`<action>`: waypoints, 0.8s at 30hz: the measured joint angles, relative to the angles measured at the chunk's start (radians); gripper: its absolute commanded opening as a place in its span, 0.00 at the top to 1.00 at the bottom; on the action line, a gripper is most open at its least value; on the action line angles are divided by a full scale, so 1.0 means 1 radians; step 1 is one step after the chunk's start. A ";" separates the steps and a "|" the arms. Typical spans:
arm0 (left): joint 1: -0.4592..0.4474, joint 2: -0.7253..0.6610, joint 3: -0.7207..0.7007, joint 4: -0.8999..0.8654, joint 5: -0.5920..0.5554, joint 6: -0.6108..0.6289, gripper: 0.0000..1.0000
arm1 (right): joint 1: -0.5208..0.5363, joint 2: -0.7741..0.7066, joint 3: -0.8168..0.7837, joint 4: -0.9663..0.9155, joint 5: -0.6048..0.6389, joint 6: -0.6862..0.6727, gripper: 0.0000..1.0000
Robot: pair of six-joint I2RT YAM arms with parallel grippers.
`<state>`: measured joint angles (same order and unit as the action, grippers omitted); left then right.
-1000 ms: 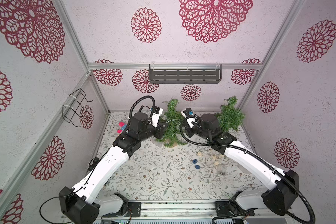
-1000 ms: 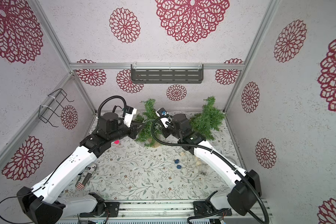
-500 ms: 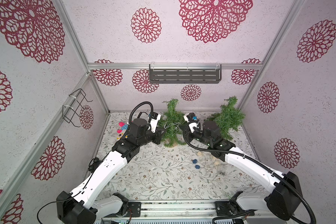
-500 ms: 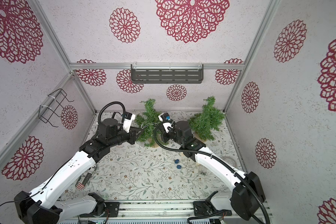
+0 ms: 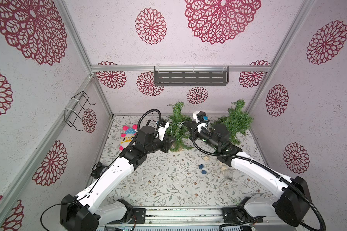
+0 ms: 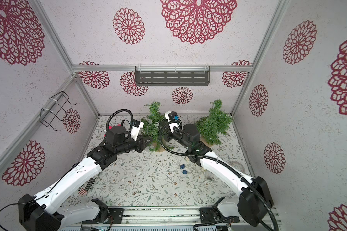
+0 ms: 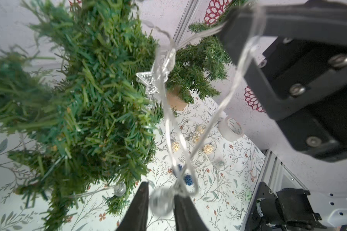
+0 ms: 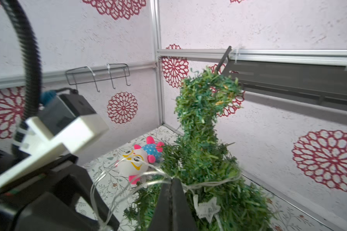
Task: Wrap string light around the christmas tree
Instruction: Wrap the light string around the Christmas tree.
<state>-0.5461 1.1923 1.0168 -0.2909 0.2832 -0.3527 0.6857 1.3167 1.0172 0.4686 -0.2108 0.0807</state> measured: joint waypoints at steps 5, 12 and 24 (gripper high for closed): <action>0.026 -0.036 -0.025 -0.036 -0.013 0.002 0.46 | 0.008 -0.050 -0.132 0.028 0.023 0.018 1.00; 0.076 -0.086 0.002 -0.135 -0.016 0.026 0.33 | 0.008 -0.069 -0.247 0.017 0.070 0.018 1.00; -0.004 0.118 0.106 -0.076 0.060 -0.068 0.34 | 0.010 -0.105 -0.285 0.036 0.077 0.037 1.00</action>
<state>-0.5503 1.3102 1.1229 -0.3668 0.3431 -0.4210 0.6952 1.2114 0.7322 0.5045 -0.1333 0.1177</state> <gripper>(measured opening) 0.679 0.044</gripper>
